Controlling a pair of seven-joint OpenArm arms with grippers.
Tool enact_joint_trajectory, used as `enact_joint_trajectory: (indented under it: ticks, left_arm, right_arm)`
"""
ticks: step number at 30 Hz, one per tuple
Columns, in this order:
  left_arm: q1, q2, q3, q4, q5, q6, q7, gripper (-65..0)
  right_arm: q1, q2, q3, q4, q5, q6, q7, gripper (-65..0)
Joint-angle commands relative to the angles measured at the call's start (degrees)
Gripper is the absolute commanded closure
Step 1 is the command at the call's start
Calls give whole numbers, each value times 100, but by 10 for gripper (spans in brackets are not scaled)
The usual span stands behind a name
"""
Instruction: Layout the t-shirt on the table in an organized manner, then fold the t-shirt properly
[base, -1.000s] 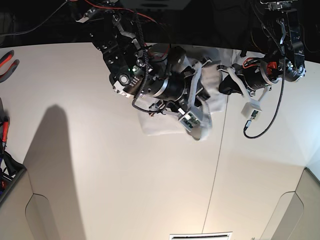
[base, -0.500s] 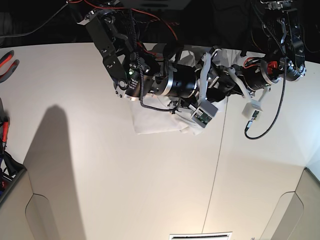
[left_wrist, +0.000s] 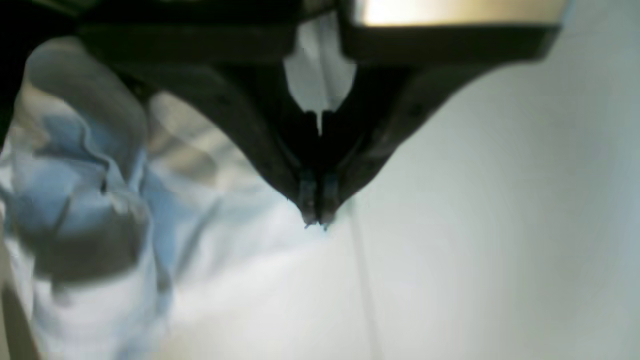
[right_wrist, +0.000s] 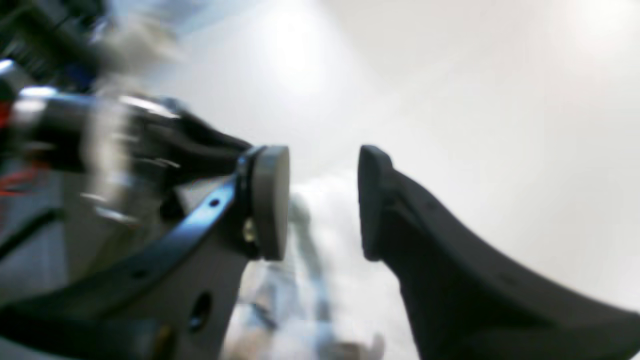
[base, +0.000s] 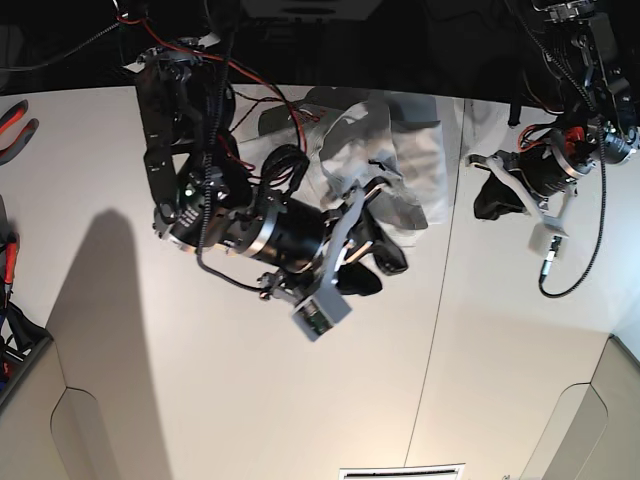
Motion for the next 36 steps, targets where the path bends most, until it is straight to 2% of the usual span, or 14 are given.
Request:
enact_joint_trajectory:
  ticks: [1, 2, 4, 6, 9, 12, 17, 20, 24, 26, 30, 33, 36]
  left_arm:
    - [-48, -39, -144, 203, -269, 0, -177, 0]
    - [-46, -39, -280, 295, -529, 2, -210, 0]
    - [-46, -37, -531, 487, -1438, 162, -160, 0]
    - [-48, -35, -673, 688, -2328, 63, -68, 0]
    - [-46, -33, -592, 960, -2889, -369, 35, 0]
    - [-66, -20, -173, 1005, -2973, -463, 26, 0]
    - [-129, 256, 863, 999, -2404, -457, -39, 0]
    - [-127, 407, 1399, 964, -2120, -455, -103, 0]
    - [-127, 455, 1961, 660, -1403, -389, -120, 0]
    - [-127, 455, 2118, 328, -1049, -144, -330, 0]
    - [-170, 452, 2194, -505, -177, 105, -988, 0]
    - [-291, 420, 2188, -1086, 483, 372, -1141, 0]
    - [-435, 369, 2175, -1539, 807, 595, -1198, 0]
  right_arm:
    - [85, -24, 140, 103, 103, 42, 133, -229]
    - [74, -7, 289, 103, 144, 39, 114, -220]
    - [57, 0, 546, 98, 203, 42, -59, -168]
    - [20, 2, 743, 90, 201, 42, -247, -108]
    - [-146, 2, 997, 90, 205, 39, -273, 0]
    - [-365, 4, 1222, 90, 208, 37, -278, 0]
    - [-708, 210, 1451, 90, 704, 42, -275, 0]
    - [-817, 256, 1453, 87, 717, 42, -295, 0]
    - [-1038, 254, 1447, 46, 782, 42, -293, 0]
    - [-1104, 256, 1447, -66, 782, 46, -289, 0]
    - [-1115, 256, 1447, -621, 780, 46, -175, 0]
    - [-1095, 256, 1447, -1266, 780, 46, -61, 0]
    - [-1067, 256, 1447, -1884, 782, 46, 55, 0]
